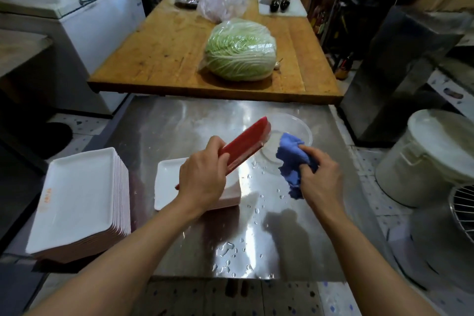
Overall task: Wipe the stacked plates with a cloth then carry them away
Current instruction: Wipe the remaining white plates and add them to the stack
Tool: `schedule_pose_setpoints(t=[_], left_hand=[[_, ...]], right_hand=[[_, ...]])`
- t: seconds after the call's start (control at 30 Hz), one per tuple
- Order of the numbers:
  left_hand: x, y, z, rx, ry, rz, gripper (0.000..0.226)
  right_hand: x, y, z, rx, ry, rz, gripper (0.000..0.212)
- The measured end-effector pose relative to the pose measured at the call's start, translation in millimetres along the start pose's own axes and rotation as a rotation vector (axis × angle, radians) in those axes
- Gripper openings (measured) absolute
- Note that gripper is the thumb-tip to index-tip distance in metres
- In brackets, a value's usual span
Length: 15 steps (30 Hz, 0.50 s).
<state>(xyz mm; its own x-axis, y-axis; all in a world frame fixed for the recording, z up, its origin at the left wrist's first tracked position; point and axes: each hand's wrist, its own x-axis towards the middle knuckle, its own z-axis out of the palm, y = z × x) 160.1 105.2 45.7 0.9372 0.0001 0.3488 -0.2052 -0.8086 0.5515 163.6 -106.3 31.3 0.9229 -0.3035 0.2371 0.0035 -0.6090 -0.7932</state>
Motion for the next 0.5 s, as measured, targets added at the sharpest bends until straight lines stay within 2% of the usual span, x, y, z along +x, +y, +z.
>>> schedule_pose_setpoints(t=[0.1, 0.17, 0.27, 0.4, 0.5], left_hand=[[15.4, 18.3, 2.2, -0.385, -0.019, -0.178, 0.012], [20.9, 27.5, 5.9, -0.624, -0.101, -0.337, 0.016], [19.5, 36.9, 12.1, -0.828, -0.177, -0.476, 0.020], [15.6, 48.2, 14.4, -0.968, -0.188, -0.462, 0.023], [11.9, 54.6, 11.7, -0.993, -0.227, -0.399, 0.022]], right_hand=[[7.0, -9.1, -15.5, 0.069, 0.042, -0.017, 0.040], [8.8, -18.0, -24.1, 0.116, 0.067, -0.043, 0.040], [12.1, -33.7, -34.0, 0.121, 0.128, -0.187, 0.042], [20.2, -55.2, -34.8, 0.064, 0.060, -0.377, 0.035], [20.7, -74.0, -25.4, 0.083, 0.048, -0.427, 0.024]])
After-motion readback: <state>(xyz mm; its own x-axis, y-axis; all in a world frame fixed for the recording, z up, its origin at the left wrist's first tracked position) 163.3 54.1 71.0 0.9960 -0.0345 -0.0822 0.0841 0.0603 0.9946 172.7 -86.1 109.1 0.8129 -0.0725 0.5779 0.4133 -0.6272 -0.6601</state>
